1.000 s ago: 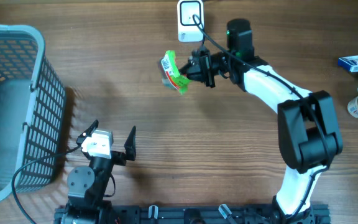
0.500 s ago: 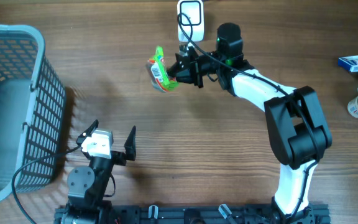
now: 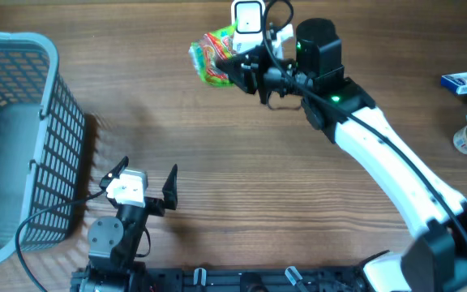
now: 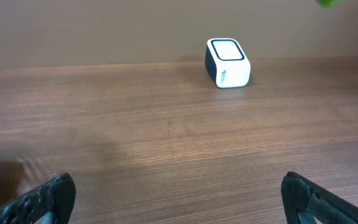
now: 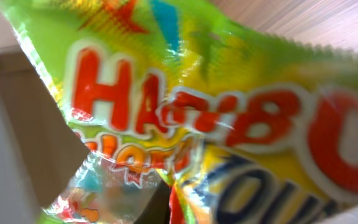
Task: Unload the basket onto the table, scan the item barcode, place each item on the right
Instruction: 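Carry the Haribo bag to the right edge and release it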
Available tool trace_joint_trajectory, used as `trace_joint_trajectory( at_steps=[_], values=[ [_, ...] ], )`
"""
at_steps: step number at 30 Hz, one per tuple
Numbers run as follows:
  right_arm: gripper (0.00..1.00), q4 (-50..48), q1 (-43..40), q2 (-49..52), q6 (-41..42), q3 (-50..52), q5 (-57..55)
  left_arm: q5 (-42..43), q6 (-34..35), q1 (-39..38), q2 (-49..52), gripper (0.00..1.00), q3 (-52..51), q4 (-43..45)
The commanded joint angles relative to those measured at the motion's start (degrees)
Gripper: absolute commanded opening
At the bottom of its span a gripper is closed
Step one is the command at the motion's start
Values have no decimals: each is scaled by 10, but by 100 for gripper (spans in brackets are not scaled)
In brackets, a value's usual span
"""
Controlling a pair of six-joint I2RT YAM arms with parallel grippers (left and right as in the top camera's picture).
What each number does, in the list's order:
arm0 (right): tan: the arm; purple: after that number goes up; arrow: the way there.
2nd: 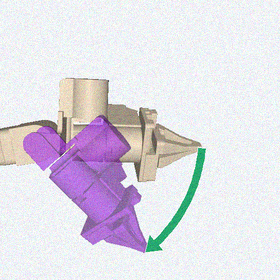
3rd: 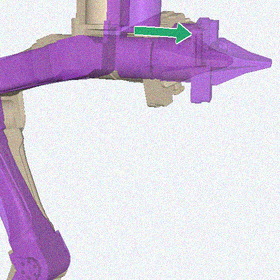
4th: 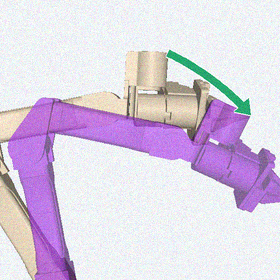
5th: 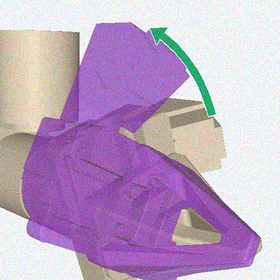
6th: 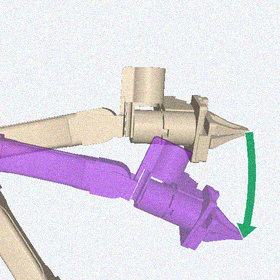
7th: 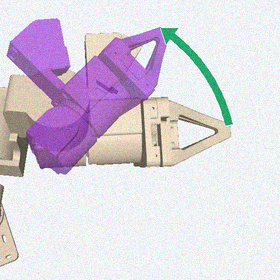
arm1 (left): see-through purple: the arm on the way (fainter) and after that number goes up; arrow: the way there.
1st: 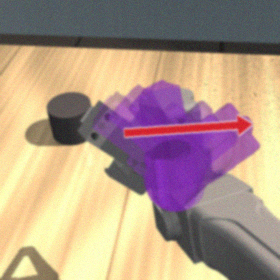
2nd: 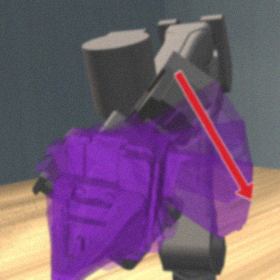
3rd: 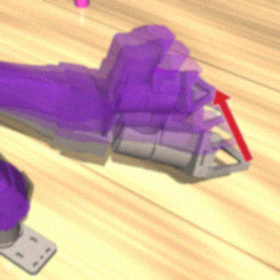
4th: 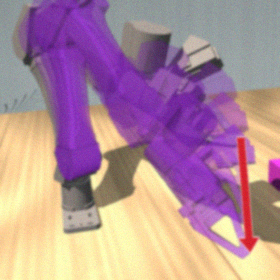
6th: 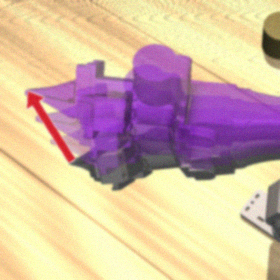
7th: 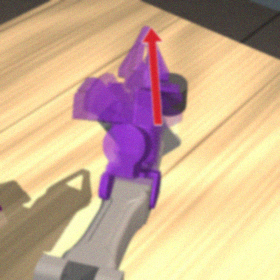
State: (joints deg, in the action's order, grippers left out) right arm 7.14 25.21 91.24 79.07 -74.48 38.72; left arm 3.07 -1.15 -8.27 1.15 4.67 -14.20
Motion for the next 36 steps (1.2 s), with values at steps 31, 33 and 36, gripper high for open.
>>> trace_joint_trajectory(
  at_steps=[31, 33, 36],
  values=[
    [5, 62, -31, 429, -429, -424, -558, -1, 5, -3, -2, 100, -3, 0],
    [5, 126, -37, 419, -429, -462, -540, -1, 5, -3, -2, 100, -3, 0],
    [4, 265, -53, 370, -431, -537, -593, -1, 5, -3, -2, 100, -3, 0]
  ],
)
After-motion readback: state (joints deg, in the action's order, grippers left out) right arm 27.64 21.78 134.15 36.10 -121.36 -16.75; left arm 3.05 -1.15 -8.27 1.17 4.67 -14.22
